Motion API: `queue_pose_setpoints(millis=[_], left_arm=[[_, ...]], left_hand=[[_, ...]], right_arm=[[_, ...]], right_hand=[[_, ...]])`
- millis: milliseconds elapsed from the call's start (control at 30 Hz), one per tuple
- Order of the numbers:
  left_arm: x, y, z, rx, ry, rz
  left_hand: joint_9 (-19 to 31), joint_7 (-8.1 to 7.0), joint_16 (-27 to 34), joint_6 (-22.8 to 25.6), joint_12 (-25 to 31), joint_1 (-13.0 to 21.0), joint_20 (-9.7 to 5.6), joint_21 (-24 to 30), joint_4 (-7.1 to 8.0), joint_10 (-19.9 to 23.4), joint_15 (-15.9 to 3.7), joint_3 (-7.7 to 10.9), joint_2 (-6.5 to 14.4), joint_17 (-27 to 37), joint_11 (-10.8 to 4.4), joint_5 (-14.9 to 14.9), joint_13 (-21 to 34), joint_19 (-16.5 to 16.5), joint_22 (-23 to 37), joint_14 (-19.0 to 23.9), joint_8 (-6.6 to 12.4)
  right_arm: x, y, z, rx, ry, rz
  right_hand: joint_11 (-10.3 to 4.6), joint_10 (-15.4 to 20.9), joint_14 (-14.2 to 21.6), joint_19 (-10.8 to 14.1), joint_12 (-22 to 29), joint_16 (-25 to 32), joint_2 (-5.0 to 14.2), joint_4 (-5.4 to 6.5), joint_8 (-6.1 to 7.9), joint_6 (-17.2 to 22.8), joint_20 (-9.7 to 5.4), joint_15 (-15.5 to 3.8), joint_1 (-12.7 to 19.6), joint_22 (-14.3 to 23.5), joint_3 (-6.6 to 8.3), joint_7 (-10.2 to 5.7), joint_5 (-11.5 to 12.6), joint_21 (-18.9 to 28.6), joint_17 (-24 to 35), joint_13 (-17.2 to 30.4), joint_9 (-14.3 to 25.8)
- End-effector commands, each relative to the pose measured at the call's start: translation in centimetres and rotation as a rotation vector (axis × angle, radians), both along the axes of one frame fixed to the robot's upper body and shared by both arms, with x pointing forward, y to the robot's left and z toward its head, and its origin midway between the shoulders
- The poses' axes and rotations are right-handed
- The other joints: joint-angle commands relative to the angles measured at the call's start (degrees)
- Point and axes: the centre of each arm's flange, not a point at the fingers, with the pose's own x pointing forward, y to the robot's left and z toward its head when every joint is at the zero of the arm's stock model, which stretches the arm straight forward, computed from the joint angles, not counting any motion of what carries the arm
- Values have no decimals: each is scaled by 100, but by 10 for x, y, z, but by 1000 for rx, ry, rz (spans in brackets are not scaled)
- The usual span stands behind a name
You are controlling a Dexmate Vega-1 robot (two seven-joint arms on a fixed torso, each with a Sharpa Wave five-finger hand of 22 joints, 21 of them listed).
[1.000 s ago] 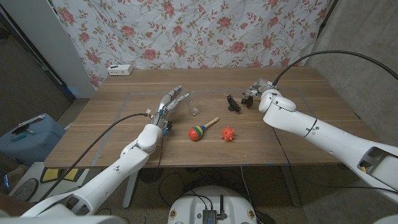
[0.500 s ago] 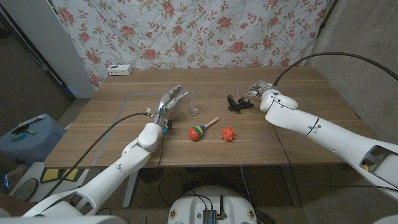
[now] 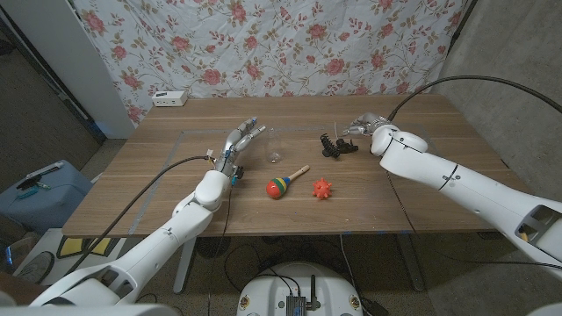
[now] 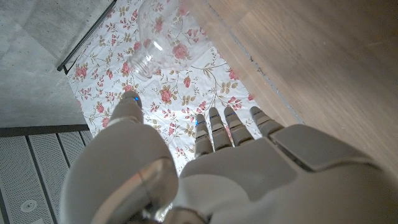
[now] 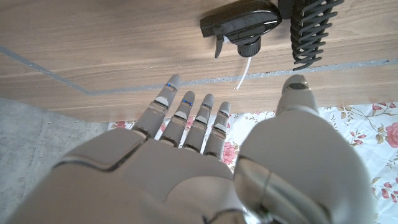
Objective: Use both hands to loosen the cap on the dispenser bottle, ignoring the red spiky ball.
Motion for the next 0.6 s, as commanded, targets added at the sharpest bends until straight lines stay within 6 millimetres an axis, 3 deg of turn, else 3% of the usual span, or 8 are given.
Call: queue_pose_setpoints(millis=[33, 600], left_arm=[[-1, 4, 7, -2, -7, -32], [-2, 14, 14, -26, -48, -51]], left_hand=[[12, 11, 4, -21, -8, -89, 39, 7, 70, -35, -4, 14, 77, 20, 9, 35, 18, -61, 11, -53, 3], [13, 31, 38, 5, 12, -332, 11, 40, 277, -58, 5, 27, 383, 35, 41, 13, 18, -23, 14, -96, 20]], right_arm=[[-10, -4, 2, 45, -68, 67], [-19, 1, 1, 134, -172, 159]], right_hand=[[49, -138, -92, -54, 8, 18, 41, 65, 31, -84, 3, -204, -155, 6, -42, 53, 54, 4, 11, -25, 3], [137, -304, -298, -123, 21, 15, 105, 204, 27, -299, -125, -146, -435, 0, -124, 79, 51, -4, 6, -92, -20]])
